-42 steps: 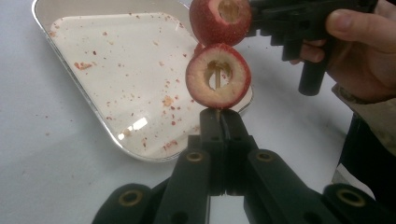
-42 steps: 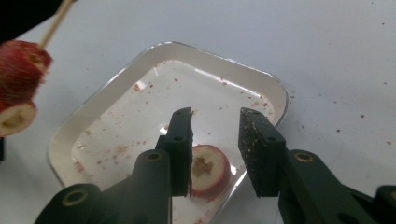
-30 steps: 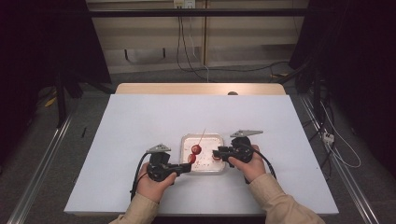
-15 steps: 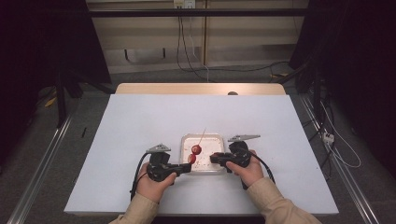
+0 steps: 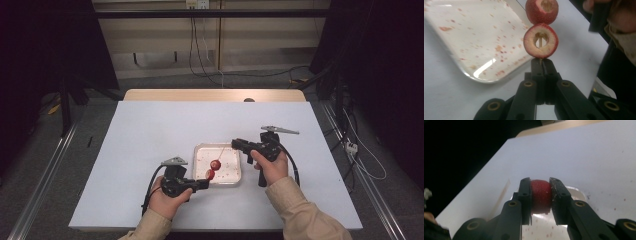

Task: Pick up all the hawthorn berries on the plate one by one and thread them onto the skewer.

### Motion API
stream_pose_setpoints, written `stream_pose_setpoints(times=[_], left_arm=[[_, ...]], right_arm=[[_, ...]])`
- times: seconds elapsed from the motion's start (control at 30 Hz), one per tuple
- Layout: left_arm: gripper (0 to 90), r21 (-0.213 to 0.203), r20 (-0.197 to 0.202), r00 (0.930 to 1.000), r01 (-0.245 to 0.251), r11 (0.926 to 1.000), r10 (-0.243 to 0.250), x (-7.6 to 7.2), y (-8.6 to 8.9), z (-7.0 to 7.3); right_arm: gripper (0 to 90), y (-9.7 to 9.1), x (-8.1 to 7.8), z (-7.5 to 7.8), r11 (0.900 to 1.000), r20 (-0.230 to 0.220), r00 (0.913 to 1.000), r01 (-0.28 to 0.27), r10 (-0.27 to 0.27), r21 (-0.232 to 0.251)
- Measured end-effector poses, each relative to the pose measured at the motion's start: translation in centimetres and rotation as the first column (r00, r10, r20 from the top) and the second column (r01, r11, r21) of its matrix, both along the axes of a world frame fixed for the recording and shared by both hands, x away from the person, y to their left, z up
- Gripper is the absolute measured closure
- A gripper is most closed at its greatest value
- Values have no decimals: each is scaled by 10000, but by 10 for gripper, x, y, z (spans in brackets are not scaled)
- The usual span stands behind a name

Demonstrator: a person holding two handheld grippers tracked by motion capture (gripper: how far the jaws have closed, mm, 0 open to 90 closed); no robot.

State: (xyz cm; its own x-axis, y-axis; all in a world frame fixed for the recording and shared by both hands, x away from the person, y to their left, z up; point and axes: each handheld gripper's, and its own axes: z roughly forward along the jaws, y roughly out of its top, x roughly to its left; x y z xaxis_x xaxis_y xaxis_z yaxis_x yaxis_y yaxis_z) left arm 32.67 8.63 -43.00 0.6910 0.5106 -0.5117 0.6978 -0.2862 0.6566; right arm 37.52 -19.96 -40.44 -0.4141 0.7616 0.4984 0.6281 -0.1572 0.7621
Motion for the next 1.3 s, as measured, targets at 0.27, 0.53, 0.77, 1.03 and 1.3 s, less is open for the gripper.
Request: stream_pose_setpoints(times=[0.27, 0.53, 0.77, 1.03, 1.3], left_arm=[[898, 9, -84, 9997, 239, 9997, -239, -5, -9, -2], [900, -84, -8, 9999, -103, 9999, 103, -4, -7, -2], [900, -81, 127, 9993, -343, 9994, 344, -3, -4, -2], [900, -155, 476, 9965, -685, 9975, 691, -5, -1, 2], [900, -342, 538, 9923, -1095, 9934, 1112, -3, 5, 2]], right_arm=[[728, 12, -1, 7, 9997, 182, 9996, -200, 197, 155], [727, 14, -2, 5, 9987, 204, 9996, -207, 198, 467], [727, 11, -4, 4, 9968, 169, 9998, -77, 64, 800], [726, 10, -4, 5, 9951, 289, 9995, 59, -87, 983], [726, 12, -8, 3, 9919, 236, 9996, 99, -130, 1266]])
